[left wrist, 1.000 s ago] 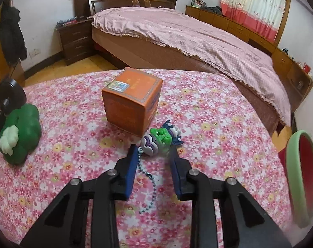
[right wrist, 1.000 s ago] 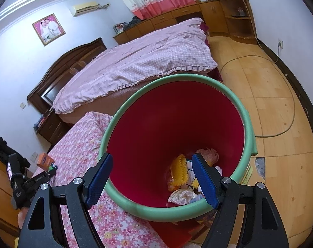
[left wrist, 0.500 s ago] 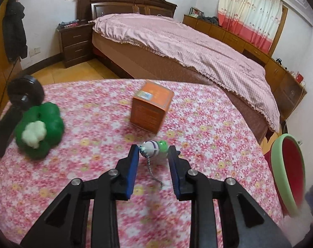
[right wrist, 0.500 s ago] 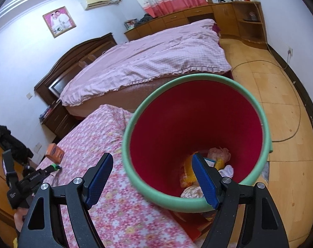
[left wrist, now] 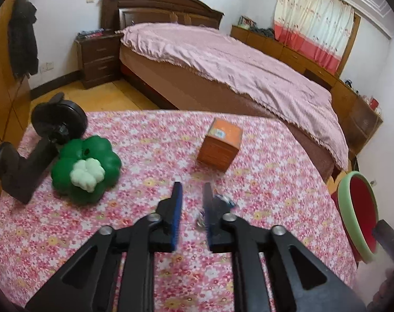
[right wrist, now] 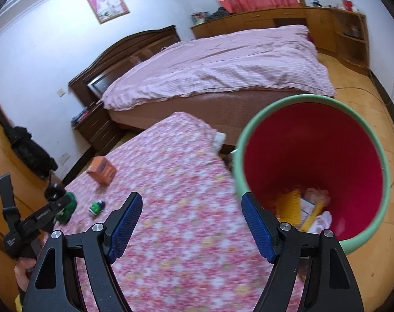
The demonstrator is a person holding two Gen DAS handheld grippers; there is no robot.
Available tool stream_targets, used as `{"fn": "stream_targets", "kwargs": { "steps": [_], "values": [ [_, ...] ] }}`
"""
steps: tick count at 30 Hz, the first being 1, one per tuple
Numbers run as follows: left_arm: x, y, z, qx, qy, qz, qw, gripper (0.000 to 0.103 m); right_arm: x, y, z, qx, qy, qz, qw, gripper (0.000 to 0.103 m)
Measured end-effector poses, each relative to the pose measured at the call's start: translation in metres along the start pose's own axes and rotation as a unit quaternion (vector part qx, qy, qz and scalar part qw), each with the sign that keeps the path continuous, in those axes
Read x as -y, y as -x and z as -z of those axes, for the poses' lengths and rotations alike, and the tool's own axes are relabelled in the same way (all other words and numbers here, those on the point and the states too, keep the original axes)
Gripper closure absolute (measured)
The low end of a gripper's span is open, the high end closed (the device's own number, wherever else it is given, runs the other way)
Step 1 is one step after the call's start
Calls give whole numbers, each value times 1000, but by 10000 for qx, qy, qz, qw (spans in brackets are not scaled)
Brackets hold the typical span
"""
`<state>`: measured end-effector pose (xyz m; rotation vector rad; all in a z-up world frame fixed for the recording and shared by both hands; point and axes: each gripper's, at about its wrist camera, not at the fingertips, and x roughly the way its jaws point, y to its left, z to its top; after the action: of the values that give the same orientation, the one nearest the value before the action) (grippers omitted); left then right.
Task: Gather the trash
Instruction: 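Grasp the green-and-purple keychain toy with the left tool, then grasp the orange box with the right tool while the left tool holds the toy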
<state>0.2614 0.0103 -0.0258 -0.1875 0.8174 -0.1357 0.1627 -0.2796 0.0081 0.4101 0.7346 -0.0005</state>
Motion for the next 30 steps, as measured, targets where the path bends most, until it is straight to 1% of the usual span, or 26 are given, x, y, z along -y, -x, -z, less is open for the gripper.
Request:
{"fn": "stream_targets", "kwargs": {
  "steps": [1,4,10,14,15,16,19,22,24,26,30],
  "values": [
    [2,-4,0,-67,-21,65,10000,74,-4,-1,1,-15,31,-7,10000,24],
    [10,-15,4,-248,-172,153,9994,67,-15,-6,2,-65,152,-5,9999,24],
    [22,-43,12,-677,-394,131,9968,67,-26,-17,2,-189,275,18,9994,24],
    [27,-50,18,-743,-483,154,9959,67,-28,-23,3,-266,308,24,9992,24],
    [28,-51,19,-723,-521,128,9959,68,-29,-25,3,-296,314,17,9991,24],
    [29,-50,20,-666,-578,105,9960,77,-30,-26,3,-313,321,11,9990,24],
    [27,-47,22,-637,-598,141,9961,76,-34,-29,3,-351,381,5,9987,24],
    [16,-35,19,-549,-424,192,9974,77,-42,-32,3,-398,464,-18,9981,24],
    [6,-24,16,-404,-282,175,9986,77,-49,-36,2,-439,536,-38,9976,24],
    [-5,-16,10,-269,-148,111,9995,77,-58,-40,1,-475,612,-61,9970,24],
    [-30,-2,1,-36,130,-267,9996,77,-83,-53,-2,-500,832,-192,9951,24]
  ]
}}
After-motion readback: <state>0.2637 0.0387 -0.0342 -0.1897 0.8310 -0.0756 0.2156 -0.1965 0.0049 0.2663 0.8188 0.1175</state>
